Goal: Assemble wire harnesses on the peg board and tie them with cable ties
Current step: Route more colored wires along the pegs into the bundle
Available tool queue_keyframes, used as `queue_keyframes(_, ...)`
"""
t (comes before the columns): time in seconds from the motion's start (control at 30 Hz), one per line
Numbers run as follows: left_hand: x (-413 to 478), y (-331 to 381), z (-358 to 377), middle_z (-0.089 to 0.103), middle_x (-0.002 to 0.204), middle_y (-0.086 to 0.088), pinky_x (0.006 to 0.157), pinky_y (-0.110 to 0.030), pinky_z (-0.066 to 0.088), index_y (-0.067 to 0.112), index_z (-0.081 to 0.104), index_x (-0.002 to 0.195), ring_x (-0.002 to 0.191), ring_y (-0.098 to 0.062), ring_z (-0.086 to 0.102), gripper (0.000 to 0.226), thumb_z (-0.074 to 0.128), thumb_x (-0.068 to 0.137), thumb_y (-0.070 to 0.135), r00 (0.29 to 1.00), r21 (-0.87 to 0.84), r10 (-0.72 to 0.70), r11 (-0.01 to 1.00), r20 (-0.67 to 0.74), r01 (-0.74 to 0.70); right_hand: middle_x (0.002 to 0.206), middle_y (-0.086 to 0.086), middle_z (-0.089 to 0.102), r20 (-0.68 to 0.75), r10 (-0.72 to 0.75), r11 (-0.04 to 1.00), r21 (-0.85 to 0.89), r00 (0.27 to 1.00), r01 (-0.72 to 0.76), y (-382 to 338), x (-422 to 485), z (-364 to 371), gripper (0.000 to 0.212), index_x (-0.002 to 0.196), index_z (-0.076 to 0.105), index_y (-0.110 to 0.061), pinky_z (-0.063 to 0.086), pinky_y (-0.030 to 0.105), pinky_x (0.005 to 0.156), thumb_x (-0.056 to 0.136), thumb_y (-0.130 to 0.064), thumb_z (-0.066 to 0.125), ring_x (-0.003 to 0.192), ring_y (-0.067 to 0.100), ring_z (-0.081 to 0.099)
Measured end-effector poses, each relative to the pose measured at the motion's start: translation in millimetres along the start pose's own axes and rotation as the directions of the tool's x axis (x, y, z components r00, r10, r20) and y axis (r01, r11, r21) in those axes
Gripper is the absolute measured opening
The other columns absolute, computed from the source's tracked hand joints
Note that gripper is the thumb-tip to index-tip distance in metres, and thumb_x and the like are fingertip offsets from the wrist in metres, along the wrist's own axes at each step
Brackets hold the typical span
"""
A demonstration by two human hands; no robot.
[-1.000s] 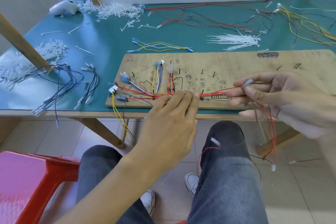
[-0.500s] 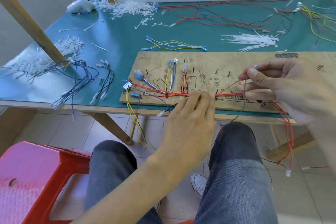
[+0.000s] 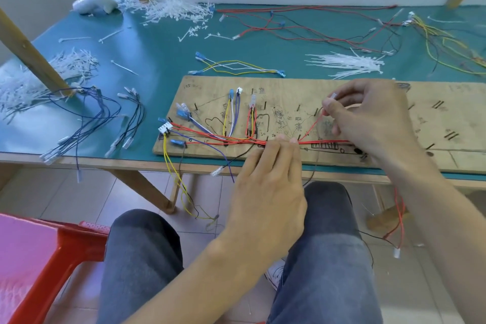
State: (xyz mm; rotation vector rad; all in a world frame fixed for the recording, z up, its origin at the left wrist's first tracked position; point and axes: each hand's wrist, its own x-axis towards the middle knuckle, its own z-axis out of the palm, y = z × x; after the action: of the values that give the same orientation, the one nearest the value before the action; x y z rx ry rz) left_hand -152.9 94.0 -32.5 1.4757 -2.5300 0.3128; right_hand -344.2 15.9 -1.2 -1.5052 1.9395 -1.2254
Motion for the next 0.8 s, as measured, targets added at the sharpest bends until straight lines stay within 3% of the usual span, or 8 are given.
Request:
queue_keyframes(0.13, -1.1, -2.5, -0.9, 0.055, 0.145, -0.013, 0.113, -0.041, 0.031, 0.0, 0.049, 0.151, 0.13, -0.031, 0.048, 0.073, 0.052, 0.096, 0.047, 0.999, -0.048, -0.027, 0.999, -0.025, 0.026, 0.069, -0.006, 0.074, 0.023, -0.005, 0.997, -0.072, 1.0, 0.007, -4.2, 5.9, 2.0, 0.013, 0.081, 0.072, -0.019, 0.043, 0.013, 0.043, 0.092, -0.021, 0.08, 0.043, 0.011, 0.068)
queue_keyframes(0.23, 0.4, 1.1, -3.5, 0.057, 0.142, -0.012, 0.111, -0.041, 0.033, 0.002, 0.052, 0.149, 0.13, -0.03, 0.048, 0.072, 0.045, 0.1, 0.054, 0.998, -0.075, -0.056, 0.996, -0.02, 0.054, 0.058, -0.005, 0.072, 0.06, -0.019, 0.992, -0.123, 0.998, 0.026, -8.2, 9.0, 3.6, 0.014, 0.08, 0.072, -0.018, 0.04, 0.007, 0.045, 0.092, -0.021, 0.079, 0.044, 0.006, 0.067)
queue_keyframes(0.33, 3.7, 5.2, -4.3, 0.059, 0.135, -0.011, 0.105, -0.039, 0.034, 0.004, 0.056, 0.142, 0.124, -0.029, 0.049, 0.066, 0.052, 0.099, 0.054, 0.997, -0.09, -0.07, 0.994, -0.043, 0.066, 0.052, -0.004, 0.07, 0.095, 0.01, 0.986, -0.168, 0.995, 0.006, -10.2, 13.4, 6.1, 0.014, 0.082, 0.072, -0.017, 0.042, 0.007, 0.046, 0.093, -0.021, 0.077, 0.047, 0.005, 0.069)
queue_keyframes(0.5, 1.6, 7.6, 1.4, 0.061, 0.132, -0.016, 0.1, -0.043, 0.044, 0.012, 0.058, 0.12, 0.117, -0.035, 0.054, 0.038, 0.072, 0.091, 0.032, 0.996, -0.127, -0.056, 0.991, -0.076, 0.046, 0.061, -0.002, 0.073, 0.158, 0.005, 0.979, -0.203, 0.987, 0.028, -11.5, 14.3, 7.6, 0.007, 0.095, 0.066, -0.022, 0.06, 0.034, 0.058, 0.097, -0.02, 0.073, 0.052, 0.013, 0.071)
queue_keyframes(0.6, -2.7, 8.2, 3.8, 0.059, 0.139, -0.019, 0.102, -0.046, 0.046, 0.014, 0.062, 0.115, 0.118, -0.038, 0.055, 0.03, 0.068, 0.086, 0.013, 0.995, -0.067, -0.058, 0.996, -0.078, 0.053, 0.063, -0.004, 0.073, 0.162, -0.061, 0.964, -0.248, 0.985, 0.101, -9.8, 11.7, 8.8, 0.005, 0.095, 0.069, -0.022, 0.063, 0.044, 0.069, 0.097, -0.021, 0.073, 0.06, 0.014, 0.071)
queue_keyframes(0.73, -5.1, 11.6, -2.7, 0.061, 0.139, -0.018, 0.097, -0.048, 0.048, 0.013, 0.067, 0.11, 0.116, -0.041, 0.059, 0.04, 0.037, 0.086, -0.002, 0.99, -0.059, -0.058, 0.997, -0.128, 0.051, 0.066, -0.01, 0.069, 0.162, -0.116, 0.932, -0.322, 0.98, 0.164, -7.7, 7.4, 9.4, 0.01, 0.099, 0.072, -0.024, 0.051, 0.031, 0.075, 0.092, -0.025, 0.08, 0.068, 0.0, 0.061)
queue_keyframes(0.8, -7.6, 13.0, -2.6, 0.061, 0.139, -0.019, 0.099, -0.048, 0.044, 0.007, 0.067, 0.113, 0.118, -0.041, 0.058, 0.04, 0.04, 0.086, -0.004, 0.985, -0.022, -0.068, 0.998, -0.158, 0.065, 0.068, -0.011, 0.068, 0.158, -0.109, 0.931, -0.329, 0.981, 0.156, -7.6, 5.2, 10.4, 0.014, 0.1, 0.073, -0.023, 0.046, 0.028, 0.075, 0.09, -0.026, 0.082, 0.07, -0.002, 0.06)
